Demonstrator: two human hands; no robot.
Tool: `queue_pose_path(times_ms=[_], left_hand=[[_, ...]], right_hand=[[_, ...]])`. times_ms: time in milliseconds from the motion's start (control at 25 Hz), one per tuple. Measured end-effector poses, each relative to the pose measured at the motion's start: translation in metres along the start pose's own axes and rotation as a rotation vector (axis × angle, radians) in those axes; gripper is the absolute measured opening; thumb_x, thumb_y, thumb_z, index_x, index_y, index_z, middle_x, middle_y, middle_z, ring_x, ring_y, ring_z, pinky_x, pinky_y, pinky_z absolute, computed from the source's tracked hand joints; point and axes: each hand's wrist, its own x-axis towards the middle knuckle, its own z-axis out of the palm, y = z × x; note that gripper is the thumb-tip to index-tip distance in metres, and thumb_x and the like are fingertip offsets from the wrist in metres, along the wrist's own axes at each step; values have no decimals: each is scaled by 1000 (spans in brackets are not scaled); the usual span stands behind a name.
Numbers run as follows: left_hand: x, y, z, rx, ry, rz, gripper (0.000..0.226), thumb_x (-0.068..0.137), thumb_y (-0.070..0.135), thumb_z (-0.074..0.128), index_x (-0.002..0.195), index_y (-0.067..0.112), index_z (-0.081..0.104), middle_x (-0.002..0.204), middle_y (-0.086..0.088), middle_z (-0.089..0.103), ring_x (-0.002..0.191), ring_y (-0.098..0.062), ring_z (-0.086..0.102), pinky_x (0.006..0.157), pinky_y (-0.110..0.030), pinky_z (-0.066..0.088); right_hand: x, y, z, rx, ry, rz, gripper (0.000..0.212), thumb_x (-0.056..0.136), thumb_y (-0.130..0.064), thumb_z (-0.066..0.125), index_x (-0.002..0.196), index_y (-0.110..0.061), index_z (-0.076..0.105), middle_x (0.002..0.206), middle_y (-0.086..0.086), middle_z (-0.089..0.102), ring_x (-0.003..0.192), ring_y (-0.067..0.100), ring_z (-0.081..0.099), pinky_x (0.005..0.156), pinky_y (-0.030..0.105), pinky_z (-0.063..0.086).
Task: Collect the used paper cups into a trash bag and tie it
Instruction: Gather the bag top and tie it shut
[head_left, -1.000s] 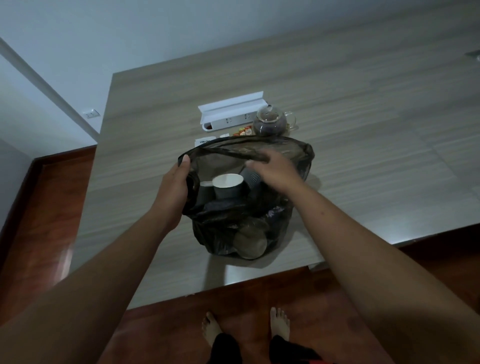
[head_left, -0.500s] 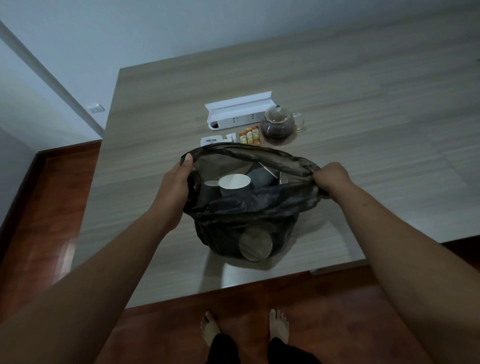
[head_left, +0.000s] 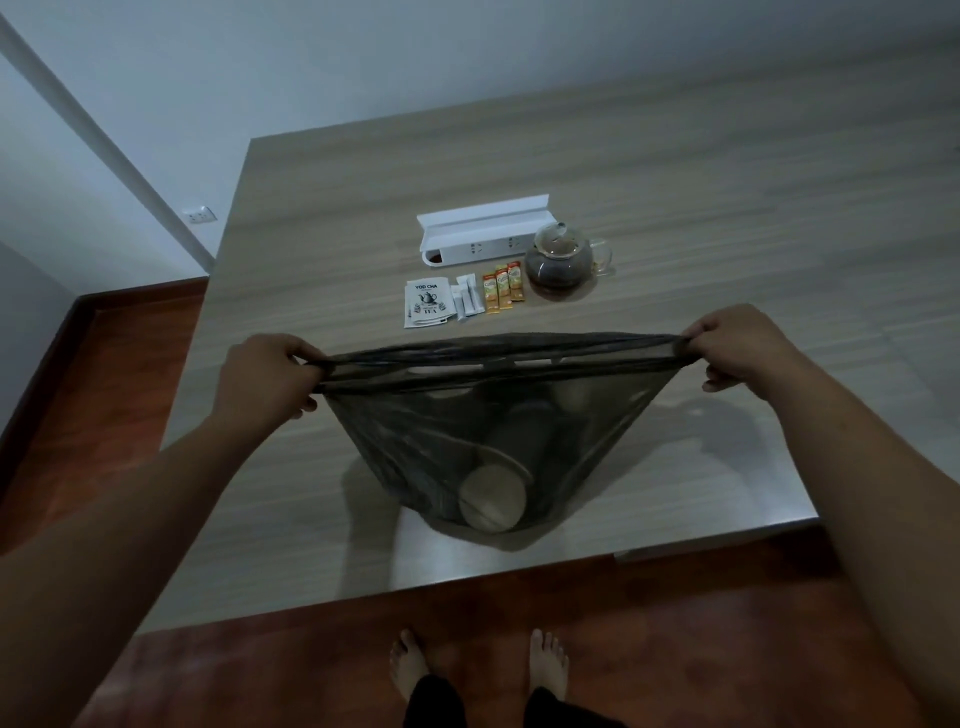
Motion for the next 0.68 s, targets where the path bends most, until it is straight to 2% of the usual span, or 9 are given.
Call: queue_pose_path(times_ms=[40,120,240,320,400,440,520,600,680], left_hand=[[2,0,-5,12,4,4,3,79,17,73,76,18,74,60,-9,73,52,-23,72,59,-42,63],[7,-3,-15,81,-37,-20,14,79,22,74,70,11,72,59,-11,72,56,-26,73,63,-43,63],[15,-12,-19,92,-217,-74,22,87,20,70,72,4,72,70,-16,72,73,-30,73,72,-43,61],[13,-16,-10,-318,-283,-135,25,92,11,60,74,9,76,84,-14,71,91,-30,66,79,-40,59],[9,-15,2,-943,-293,-184,28,87,8,54,77,15,80,93,-5,75,100,-25,64,84,-31,57],[6,-13,10,-1205,-297,-182,25,81,11,55,85,12,79,103,-6,76,107,-25,65,90,-30,54],[1,-5,29,-1567,-283,-195,32,73,18,54,93,3,73,114,-14,73,114,-29,65,101,-37,48],[-3,10,49,-1773,-174,-269,27,72,19,51,73,3,73,92,-13,75,99,-30,71,98,-41,49],[-6,23,68,-1830,-67,-373,34,79,19,48,49,11,62,57,-4,60,65,-25,68,84,-38,52]], right_hand=[[-2,-2,-6,6,5,-26,10,87,-2,65,93,-5,71,74,16,59,52,23,50,38,26,53],[-2,-3,-16,-7,9,-64,7,87,-7,68,89,-1,70,72,16,61,55,26,55,45,30,56],[3,4,-20,-105,-22,-42,21,88,-15,68,84,6,68,77,20,64,69,33,66,62,38,59],[7,11,-8,46,-25,-127,16,88,-10,64,85,4,69,83,17,67,85,36,66,72,39,57],[9,15,10,526,-82,-177,17,87,-6,56,92,-2,71,93,13,68,98,34,59,84,37,52],[8,15,20,803,-184,-169,25,85,-8,52,101,-2,71,105,14,69,106,31,57,93,37,48],[4,12,42,1220,-370,-136,41,78,-16,50,108,3,70,118,20,68,114,30,59,105,38,42],[-3,4,62,1401,-391,-97,37,78,-21,47,87,0,76,96,15,74,99,28,67,100,35,48],[-6,-5,81,1496,-327,9,38,87,-20,44,60,-10,69,64,5,67,71,23,65,81,31,53]])
